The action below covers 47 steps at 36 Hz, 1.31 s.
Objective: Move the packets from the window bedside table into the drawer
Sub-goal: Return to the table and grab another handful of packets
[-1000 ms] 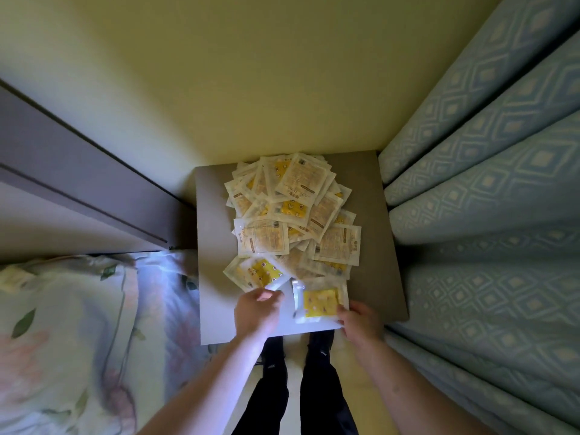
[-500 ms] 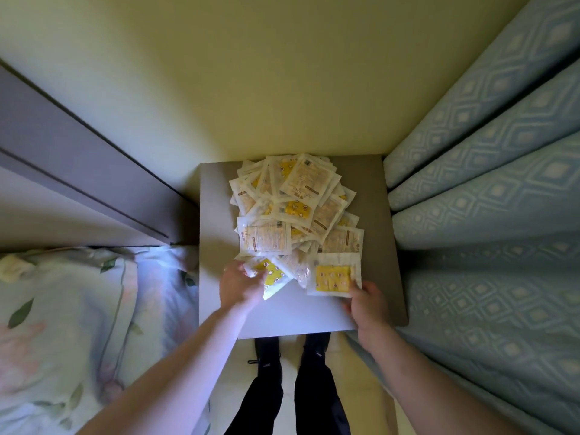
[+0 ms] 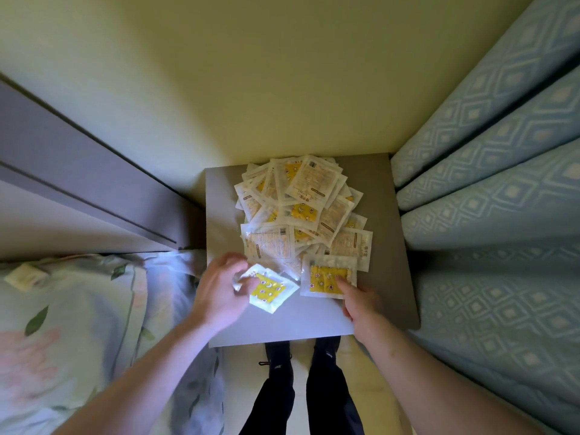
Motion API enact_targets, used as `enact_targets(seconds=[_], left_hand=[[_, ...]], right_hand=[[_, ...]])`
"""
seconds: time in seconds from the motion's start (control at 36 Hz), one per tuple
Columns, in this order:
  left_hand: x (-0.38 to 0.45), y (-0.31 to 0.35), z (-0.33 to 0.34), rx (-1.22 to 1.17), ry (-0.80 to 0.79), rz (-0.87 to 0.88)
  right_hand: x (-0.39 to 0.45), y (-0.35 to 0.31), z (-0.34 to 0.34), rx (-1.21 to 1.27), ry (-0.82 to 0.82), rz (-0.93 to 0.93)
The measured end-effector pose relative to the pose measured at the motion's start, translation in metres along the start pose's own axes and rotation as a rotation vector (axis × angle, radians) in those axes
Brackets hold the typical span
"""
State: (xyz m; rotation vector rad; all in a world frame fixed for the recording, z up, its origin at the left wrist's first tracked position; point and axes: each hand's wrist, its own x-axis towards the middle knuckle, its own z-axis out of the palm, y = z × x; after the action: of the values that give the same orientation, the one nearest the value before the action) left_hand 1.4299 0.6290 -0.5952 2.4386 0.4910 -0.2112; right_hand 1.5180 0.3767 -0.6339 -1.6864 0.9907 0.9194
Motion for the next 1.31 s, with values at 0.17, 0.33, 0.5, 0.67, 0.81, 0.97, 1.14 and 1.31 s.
enact_targets(seconds=[0.17,0.33,0.5,0.67,0.81,0.97,1.14,1.31], left_hand=[[0.065,0.001,-0.002,0.076,-0.103,-0.008],[0.085,0.001,0.012,0.172,-0.196,-0.056],[0.074,-0.007,0.016,0.204,-0.124,-0.086],[0.057,-0.013,0.013,0.221,-0.064,-0.123],[0.045,-0.019,0.018,0.232,-0.021,-0.169],[0.038,-0.019,0.022,0.099,-0.048,-0.258],[0.033,-0.019,0.025,-0.071,-0.039,-0.324],[0.039,-0.018,0.034,-0.195,0.047,-0.362]], right_hand=[[0.005,-0.013,0.009,-0.045,-0.041,0.059],[0.006,-0.006,0.005,-0.054,-0.065,-0.027],[-0.015,-0.003,-0.022,-0.147,0.113,-0.418],[0.01,-0.036,-0.043,-0.106,0.165,-0.378],[0.016,-0.058,-0.034,-0.15,0.107,-0.333],[0.019,-0.057,-0.023,-0.062,0.106,-0.231],[0.025,-0.03,-0.045,0.002,0.046,-0.163],[0.008,-0.008,-0.073,-0.1,-0.112,-0.15]])
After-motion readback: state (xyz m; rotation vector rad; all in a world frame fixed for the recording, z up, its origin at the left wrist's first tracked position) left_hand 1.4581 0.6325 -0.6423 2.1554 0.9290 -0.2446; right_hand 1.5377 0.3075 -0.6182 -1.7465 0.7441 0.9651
